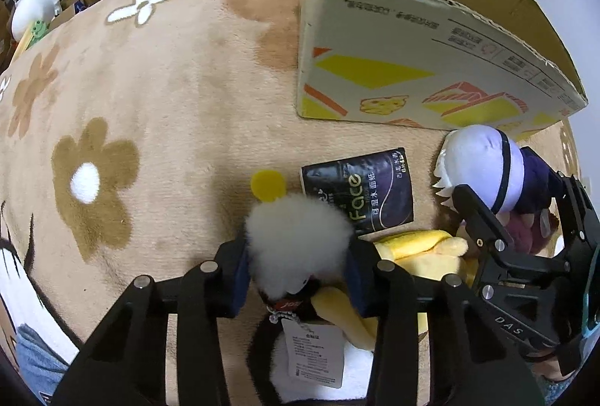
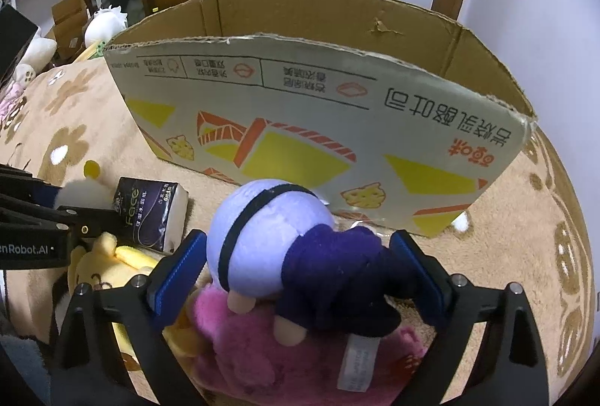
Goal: Organize soft objects
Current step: 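Grasp the white penguin plush with the left gripper while the right grasps the purple doll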
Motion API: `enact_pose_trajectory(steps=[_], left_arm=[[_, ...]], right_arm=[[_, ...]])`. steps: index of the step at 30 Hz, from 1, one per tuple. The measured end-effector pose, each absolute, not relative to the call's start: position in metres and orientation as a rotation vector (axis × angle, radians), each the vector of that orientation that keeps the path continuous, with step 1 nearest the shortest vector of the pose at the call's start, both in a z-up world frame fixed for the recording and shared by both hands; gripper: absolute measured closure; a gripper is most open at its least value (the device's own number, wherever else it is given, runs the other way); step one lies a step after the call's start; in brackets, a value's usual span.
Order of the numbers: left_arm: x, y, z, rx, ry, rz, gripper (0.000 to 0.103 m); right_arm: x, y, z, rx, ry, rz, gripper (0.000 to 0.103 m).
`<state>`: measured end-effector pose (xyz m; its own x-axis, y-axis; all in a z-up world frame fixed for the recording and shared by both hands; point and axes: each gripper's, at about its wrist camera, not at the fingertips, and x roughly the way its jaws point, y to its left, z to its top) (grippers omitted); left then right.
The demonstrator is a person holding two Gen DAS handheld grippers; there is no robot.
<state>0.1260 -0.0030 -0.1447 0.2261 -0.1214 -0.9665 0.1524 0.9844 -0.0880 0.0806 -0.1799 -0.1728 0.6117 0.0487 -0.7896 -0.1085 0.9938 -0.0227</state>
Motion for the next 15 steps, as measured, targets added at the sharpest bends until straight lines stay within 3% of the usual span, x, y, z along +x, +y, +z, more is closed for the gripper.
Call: enact_pose_trajectory(steps=[15], left_arm=[[0.119,-0.008,-0.140,0.030,1.315,-0.197,0.077]], right_arm=[[0.077,-0.191,-0.163,-0.029,0.899,0.108,0.006]])
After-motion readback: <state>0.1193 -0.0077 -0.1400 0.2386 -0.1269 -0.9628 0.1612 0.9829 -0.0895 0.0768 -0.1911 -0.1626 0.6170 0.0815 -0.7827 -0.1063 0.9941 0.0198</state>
